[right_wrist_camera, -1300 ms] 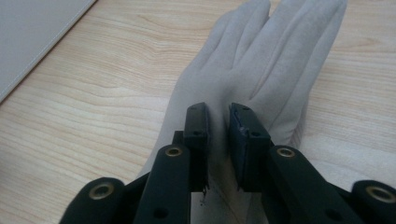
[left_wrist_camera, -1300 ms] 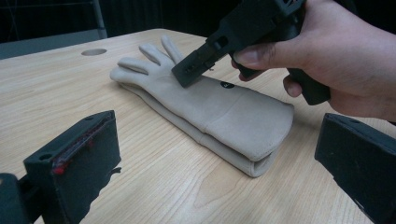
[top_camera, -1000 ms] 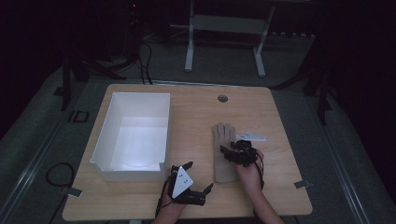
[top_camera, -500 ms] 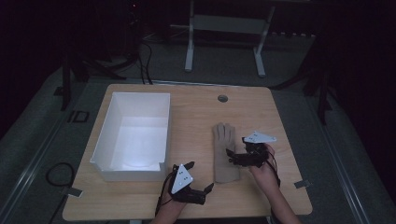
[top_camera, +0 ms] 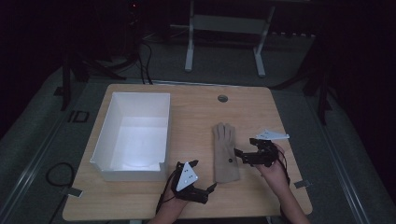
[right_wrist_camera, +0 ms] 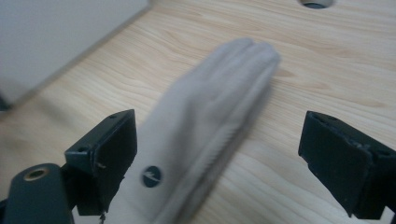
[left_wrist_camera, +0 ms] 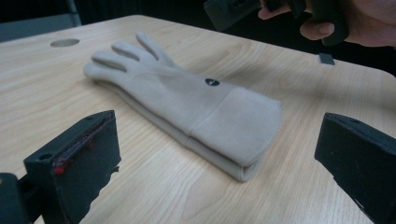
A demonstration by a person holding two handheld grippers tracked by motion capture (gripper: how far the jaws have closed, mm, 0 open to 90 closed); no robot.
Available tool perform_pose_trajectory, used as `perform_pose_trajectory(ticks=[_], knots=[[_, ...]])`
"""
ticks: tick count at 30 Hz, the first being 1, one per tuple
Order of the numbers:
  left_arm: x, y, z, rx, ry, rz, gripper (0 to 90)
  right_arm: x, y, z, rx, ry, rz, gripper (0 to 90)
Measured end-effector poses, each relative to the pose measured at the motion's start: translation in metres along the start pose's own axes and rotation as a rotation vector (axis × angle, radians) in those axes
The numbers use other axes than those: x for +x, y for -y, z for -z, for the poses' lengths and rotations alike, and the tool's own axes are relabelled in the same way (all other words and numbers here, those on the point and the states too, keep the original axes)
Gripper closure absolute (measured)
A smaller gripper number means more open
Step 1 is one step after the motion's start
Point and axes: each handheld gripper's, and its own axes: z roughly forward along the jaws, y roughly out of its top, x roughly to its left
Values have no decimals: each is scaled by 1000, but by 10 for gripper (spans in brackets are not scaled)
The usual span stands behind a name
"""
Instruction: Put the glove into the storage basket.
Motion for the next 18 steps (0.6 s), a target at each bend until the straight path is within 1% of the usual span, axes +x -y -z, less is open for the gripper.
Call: perform_pose_trajectory(ticks=[1,2,3,4,5,6,7,8,9,10,11,12,13,14,15,16,18], knots=[[1,-7,-5,26,23,2,4,-3,-2,0,-11,-1,-14,112],[1,-9,-7,44,33,-2,4,-4,-3,0,-14,-10,-19,112],[1,-12,-9,58,48,-15,4,-5,-4,-1,-16,-4,-22,118],[0,-15,-12,75,51,-37,4,-7,-6,-2,-18,-6,-25,137],[-1,-18,-14,93,53,-46,4,-9,-7,-3,-20,-14,-28,138],[-1,-18,-14,93,53,-46,4,-9,-7,-3,-20,-14,-28,138],[-2,-23,-20,118,90,-58,4,-11,-10,-7,-16,-5,-29,180],[-2,-23,-20,118,90,-58,4,-11,-10,-7,-16,-5,-29,180],[-3,-27,-25,124,165,-67,4,-14,-13,-13,-14,6,-33,198],[-3,-27,-25,124,165,-67,39,-14,-13,-13,-14,6,-33,198],[-6,-30,-30,129,178,-106,82,-18,-15,-21,-13,-7,-50,207],[-6,-30,-30,129,178,-106,98,-20,-16,-25,-8,-6,-58,220],[-8,-33,-36,131,198,-128,108,-21,-18,-30,-3,-13,-66,222],[-8,-33,-36,131,198,-128,147,-21,-18,-30,-3,-13,-66,222],[-7,-36,-42,147,241,-138,183,-26,-21,-39,-2,-14,-79,270],[-7,-36,-45,156,255,-149,213,-27,-23,-43,4,-15,-85,272],[-8,-37,-50,178,266,-173,284,-30,-26,-52,17,-7,-94,301]])
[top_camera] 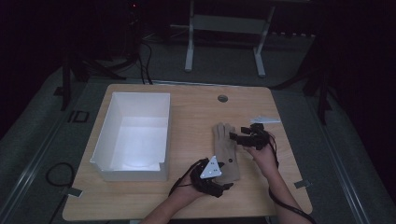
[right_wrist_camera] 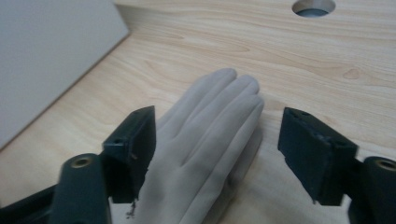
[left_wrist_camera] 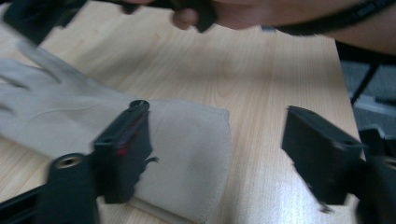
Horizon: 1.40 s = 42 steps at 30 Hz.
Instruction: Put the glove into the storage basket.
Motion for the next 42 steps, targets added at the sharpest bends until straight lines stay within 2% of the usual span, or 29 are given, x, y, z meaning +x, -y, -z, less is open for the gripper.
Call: perform_pose_trajectory(ticks=[2,4,6,7,9,12,14,15,16,18,20,22,23,24,27,28,32,35,37,40,42], knots=[[1,0,-4,20,3,-9,308,-3,-1,-10,26,0,-13,299],[3,1,-8,43,6,-7,308,-5,1,-19,50,-19,-35,296],[5,2,-9,61,7,-5,308,-6,2,-23,61,-11,-39,296],[8,5,-11,91,20,6,309,-8,5,-32,82,-20,-57,293],[12,8,-11,117,24,10,311,-10,8,-40,107,-28,-72,288],[14,10,-10,117,18,20,316,-12,12,-49,140,-36,-87,269],[15,12,-9,118,19,26,322,-12,13,-51,143,-48,-96,273],[17,13,-8,122,23,23,323,-11,14,-52,133,-44,-79,342],[17,13,-8,122,23,23,322,-11,14,-52,133,-44,-79,342],[16,13,-9,119,30,17,322,-8,15,-52,140,-80,-65,499],[14,13,-9,123,27,-6,322,-4,15,-51,134,-80,-38,569],[11,13,-11,141,22,-42,322,-1,15,-50,129,-65,-31,590],[11,13,-11,141,22,-42,322,-1,15,-50,129,-65,-31,590],[8,13,-14,169,-1,-91,322,0,16,-50,127,-60,-31,596],[7,15,-17,196,-9,-119,329,1,17,-49,119,-49,-27,603],[7,15,-17,209,-15,-127,356,1,17,-49,118,-49,-29,604],[8,18,-21,226,-21,-127,389,2,17,-49,118,-46,-27,609],[10,20,-21,212,-16,-106,409,2,17,-49,119,-45,-18,615],[13,21,-21,201,-13,-75,425,3,16,-49,122,-41,-14,624],[19,21,-20,192,-26,-33,601,4,15,-49,128,-40,-8,637],[27,22,-18,184,-18,35,730,4,15,-49,129,-37,-2,646]])
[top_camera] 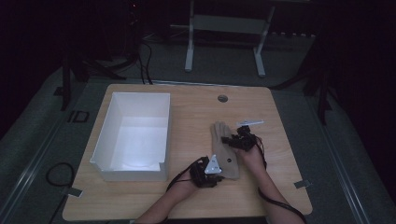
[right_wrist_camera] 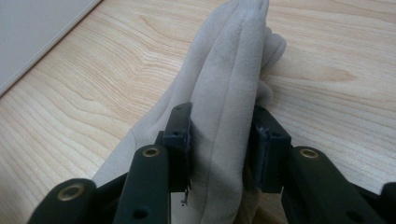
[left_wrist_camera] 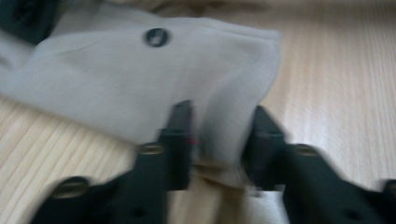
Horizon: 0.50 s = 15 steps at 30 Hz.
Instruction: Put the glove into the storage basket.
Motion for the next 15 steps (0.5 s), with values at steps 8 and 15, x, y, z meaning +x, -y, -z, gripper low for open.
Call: perform_pose_trajectory(ticks=[8,15], knots=[[6,-4,1,15,24,48,816,-1,-1,2,-1,-16,-13,685],[4,-13,8,28,27,42,819,1,-7,8,-17,-42,-26,695]])
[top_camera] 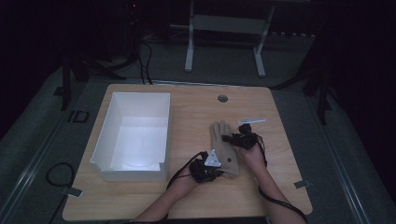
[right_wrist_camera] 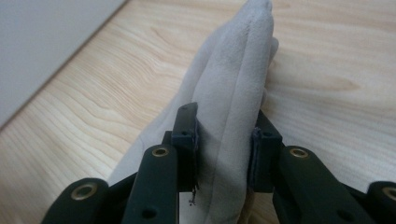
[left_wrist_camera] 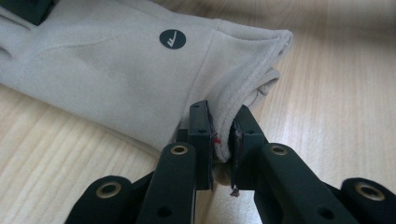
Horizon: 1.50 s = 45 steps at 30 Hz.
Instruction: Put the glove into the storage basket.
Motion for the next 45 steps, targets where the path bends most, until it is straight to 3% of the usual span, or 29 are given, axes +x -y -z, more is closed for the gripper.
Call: perform_pose_trajectory(ticks=[11,16,27,34,45], knots=[[-3,-22,26,-17,-14,-11,819,13,-23,28,-58,-12,33,695],[-6,-35,42,-24,-32,-34,818,18,-35,48,-99,-36,21,695],[-15,-68,75,-14,-81,-79,818,34,-62,80,-174,-57,48,693],[-17,-79,91,-6,-118,-103,817,43,-76,93,-201,-63,60,693],[-11,-83,122,-16,-127,-75,817,64,-98,97,-211,-84,90,693]])
